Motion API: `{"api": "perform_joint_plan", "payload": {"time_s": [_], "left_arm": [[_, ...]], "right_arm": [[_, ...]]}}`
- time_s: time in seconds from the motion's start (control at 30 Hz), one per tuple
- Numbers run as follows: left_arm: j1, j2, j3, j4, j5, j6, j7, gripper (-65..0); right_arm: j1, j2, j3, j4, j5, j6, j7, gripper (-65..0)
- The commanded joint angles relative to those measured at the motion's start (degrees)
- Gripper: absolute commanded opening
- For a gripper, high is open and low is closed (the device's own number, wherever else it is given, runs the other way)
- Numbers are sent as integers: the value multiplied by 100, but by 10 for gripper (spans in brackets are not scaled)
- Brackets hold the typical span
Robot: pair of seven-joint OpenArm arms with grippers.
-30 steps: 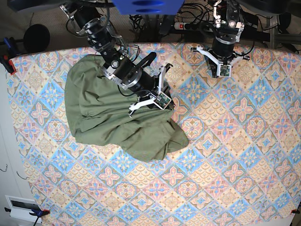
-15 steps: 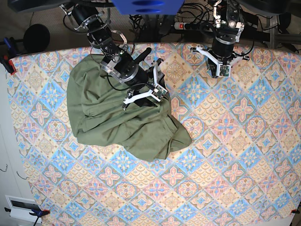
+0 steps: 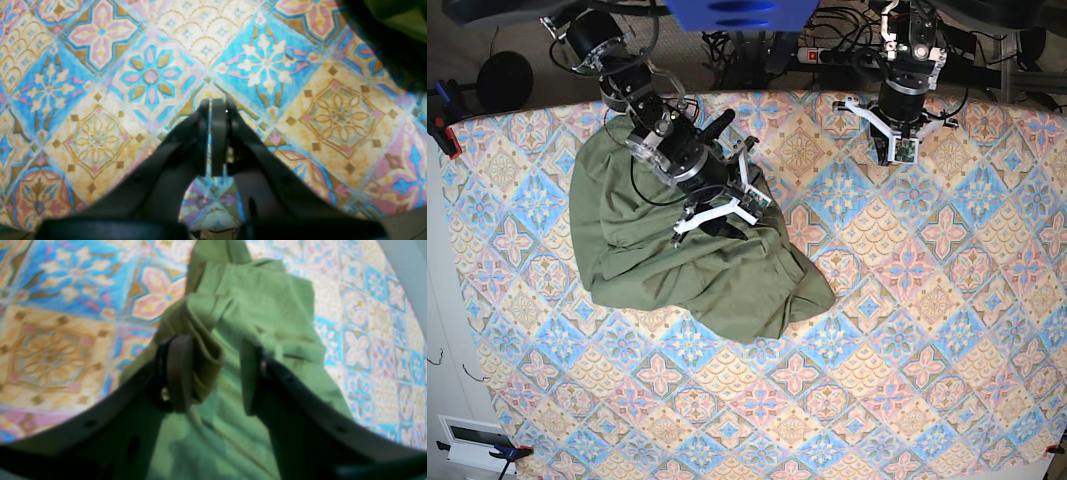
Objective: Layout the t-shirt on the table in an organized manner, then fold the t-shirt properly
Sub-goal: 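Grasp a bunched fold of the shirt with the right gripper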
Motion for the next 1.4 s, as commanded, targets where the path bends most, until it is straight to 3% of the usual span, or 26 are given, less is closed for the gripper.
{"api": "perform_joint_plan", "payload": {"time_s": [0.0, 0.13, 0.33, 0.43, 0.63, 1.37], "left_arm": [[2, -13, -11, 93, 14, 10, -107, -649], [2, -4, -2, 93, 14, 10, -107, -649], [-6, -4, -11, 93, 14, 10, -107, -649], [-6, -4, -11, 93, 14, 10, -107, -649], [11, -4, 6, 93, 14, 10, -107, -649], [38, 5, 15, 93, 14, 10, -107, -649]], "right_arm": [[-2, -36, -70, 135, 8, -35, 154, -427], [-687, -36, -228, 170, -10, -35, 154, -401], [-740, -36, -343, 196, -256, -35, 163, -403], [-494, -36, -343, 161, -660, -35, 163, -403], [473, -36, -395, -111, -669, -35, 163, -403], [1379, 148, -817, -1404, -669, -26, 171, -399]]}}
